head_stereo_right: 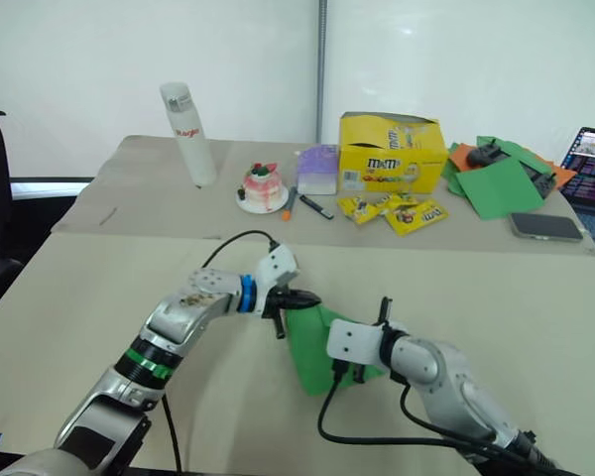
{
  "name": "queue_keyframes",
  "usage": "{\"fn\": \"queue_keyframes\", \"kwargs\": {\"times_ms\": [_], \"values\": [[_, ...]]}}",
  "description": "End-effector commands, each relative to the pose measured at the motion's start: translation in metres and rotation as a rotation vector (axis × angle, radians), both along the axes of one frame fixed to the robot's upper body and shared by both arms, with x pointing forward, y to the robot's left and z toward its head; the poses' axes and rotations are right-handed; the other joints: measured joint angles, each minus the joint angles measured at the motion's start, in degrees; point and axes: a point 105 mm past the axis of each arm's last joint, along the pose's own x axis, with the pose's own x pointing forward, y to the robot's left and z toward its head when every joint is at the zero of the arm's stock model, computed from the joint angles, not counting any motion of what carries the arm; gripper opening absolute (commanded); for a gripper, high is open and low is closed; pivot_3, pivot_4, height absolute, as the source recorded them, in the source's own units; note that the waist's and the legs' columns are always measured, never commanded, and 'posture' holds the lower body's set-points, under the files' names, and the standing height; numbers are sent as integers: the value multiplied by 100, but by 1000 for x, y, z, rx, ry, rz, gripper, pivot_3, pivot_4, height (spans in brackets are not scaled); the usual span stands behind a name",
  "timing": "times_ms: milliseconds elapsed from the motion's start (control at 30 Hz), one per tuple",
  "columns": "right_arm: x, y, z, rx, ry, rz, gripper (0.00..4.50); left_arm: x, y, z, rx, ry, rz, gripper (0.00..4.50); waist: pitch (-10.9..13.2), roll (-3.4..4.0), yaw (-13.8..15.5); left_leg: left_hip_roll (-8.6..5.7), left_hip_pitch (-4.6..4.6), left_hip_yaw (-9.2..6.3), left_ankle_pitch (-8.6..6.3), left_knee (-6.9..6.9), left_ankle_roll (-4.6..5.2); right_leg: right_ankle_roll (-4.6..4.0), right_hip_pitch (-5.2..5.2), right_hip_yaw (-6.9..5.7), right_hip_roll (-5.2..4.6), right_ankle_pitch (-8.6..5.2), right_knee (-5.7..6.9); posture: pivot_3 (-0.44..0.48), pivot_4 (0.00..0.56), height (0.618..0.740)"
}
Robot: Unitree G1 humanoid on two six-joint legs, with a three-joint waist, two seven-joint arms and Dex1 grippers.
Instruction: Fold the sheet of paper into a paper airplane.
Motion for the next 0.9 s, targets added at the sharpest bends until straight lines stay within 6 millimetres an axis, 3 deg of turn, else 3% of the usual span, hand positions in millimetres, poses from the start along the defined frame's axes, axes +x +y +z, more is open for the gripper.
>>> {"fn": "queue_keyframes", "kwargs": {"times_ms": [33,167,400,533,800,900], "values": [[-4,-2,-10,-30,29,-12,12,7,-13,28,-22,-45,26,0,0,-2,-1,0,-1,-1,0,1,0,0,0,0,0,0,1,0,150,722],[-5,-1,-13,-43,24,-11,12,-1,-17,5,119,-64,-3,0,-3,3,-14,-4,5,-3,0,3,1,1,0,5,1,-1,7,0,150,722],[-8,-2,-16,-55,23,-12,12,-8,-24,-36,173,1,-6,0,-2,-2,7,-4,8,-4,0,12,0,1,1,7,0,-2,21,0,150,722],[-11,0,-12,-15,51,-14,12,-11,-27,-45,176,20,-20,0,-5,-6,16,-8,13,-5,0,12,0,1,9,6,-3,-3,20,0,150,722],[-15,-22,15,124,135,-79,2587,-11,-16,-55,177,60,-4,0,-5,-9,13,-12,6,-18,0,12,1,4,11,6,-3,-5,17,0,150,722],[-4,-29,35,304,177,-165,2430,-11,-14,-56,173,76,7,0,-5,-9,5,-11,6,-22,0,12,1,3,11,6,0,-4,20,0,150,722]]}}
